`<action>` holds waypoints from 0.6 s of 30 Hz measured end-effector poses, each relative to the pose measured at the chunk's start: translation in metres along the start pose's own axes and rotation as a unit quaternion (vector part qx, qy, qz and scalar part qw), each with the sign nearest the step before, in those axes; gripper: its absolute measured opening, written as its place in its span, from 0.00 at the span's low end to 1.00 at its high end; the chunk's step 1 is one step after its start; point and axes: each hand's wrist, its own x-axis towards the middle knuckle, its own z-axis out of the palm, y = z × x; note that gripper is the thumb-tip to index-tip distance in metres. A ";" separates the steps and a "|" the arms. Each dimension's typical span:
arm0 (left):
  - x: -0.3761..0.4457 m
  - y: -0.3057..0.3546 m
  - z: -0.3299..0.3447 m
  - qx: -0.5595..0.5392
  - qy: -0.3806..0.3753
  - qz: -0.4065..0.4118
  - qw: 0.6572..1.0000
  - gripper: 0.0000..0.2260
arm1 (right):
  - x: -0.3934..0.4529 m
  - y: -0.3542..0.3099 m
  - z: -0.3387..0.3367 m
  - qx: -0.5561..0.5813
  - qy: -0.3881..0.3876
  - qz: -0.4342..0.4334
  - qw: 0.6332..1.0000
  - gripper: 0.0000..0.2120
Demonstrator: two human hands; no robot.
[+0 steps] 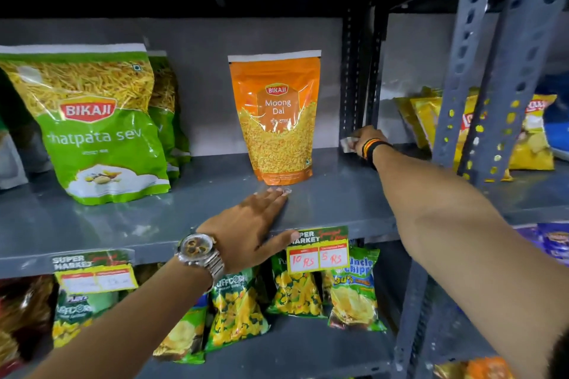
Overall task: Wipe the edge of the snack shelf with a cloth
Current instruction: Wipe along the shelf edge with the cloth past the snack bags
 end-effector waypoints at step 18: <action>-0.002 0.006 -0.011 0.000 -0.024 0.012 1.000 0.43 | -0.169 -0.024 -0.030 0.072 -0.099 -0.143 0.982 0.13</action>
